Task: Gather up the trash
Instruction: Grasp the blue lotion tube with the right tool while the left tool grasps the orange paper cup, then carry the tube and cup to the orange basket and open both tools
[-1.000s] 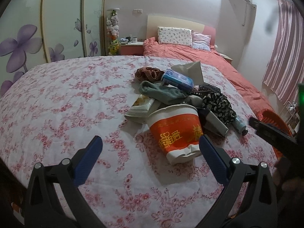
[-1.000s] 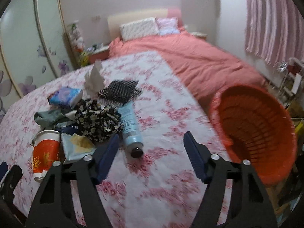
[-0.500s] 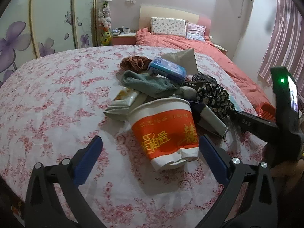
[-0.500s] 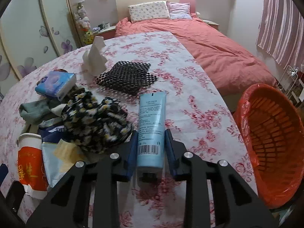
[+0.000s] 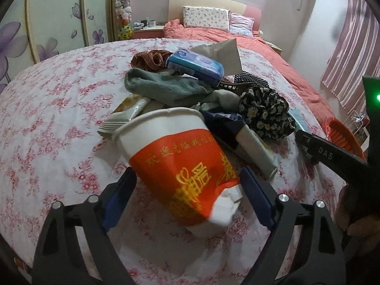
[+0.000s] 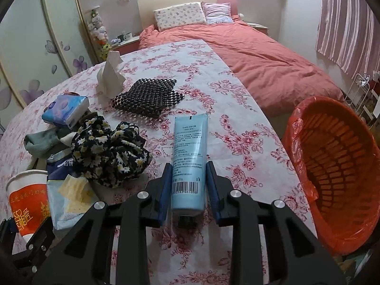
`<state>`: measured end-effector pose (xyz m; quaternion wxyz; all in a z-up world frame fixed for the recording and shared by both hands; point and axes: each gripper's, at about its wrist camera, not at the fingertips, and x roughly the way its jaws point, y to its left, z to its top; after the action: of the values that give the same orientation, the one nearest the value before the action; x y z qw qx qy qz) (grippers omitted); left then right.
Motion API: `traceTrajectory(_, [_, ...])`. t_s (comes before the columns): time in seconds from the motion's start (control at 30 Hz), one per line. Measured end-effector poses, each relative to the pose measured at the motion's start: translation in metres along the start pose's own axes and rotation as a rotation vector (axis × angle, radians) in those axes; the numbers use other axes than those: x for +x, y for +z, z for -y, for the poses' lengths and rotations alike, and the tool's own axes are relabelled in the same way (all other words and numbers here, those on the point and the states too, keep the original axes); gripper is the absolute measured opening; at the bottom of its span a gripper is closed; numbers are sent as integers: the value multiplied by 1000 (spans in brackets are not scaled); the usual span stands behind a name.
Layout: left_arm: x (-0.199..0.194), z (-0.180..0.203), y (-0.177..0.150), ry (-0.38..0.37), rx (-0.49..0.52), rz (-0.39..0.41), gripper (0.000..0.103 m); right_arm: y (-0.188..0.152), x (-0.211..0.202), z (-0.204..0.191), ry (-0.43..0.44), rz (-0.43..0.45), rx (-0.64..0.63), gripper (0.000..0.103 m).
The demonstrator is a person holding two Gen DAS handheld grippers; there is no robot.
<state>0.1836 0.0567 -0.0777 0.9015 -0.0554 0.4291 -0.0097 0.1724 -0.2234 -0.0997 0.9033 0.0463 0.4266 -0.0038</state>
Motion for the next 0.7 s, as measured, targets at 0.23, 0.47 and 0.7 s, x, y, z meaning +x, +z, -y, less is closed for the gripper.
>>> traceTrajectory(0.23, [7,7,-3,21,15,-28,84,2,2,-4,-11,-2,-17,30])
traceTrajectory(0.47, [0,-1,5,-46,27,-3,36,0,0,1,16,1,3,29])
traceTrajectory(0.7, [-23,-1,12,-55,42,62,36,-3,-12,5,31,23,15,29])
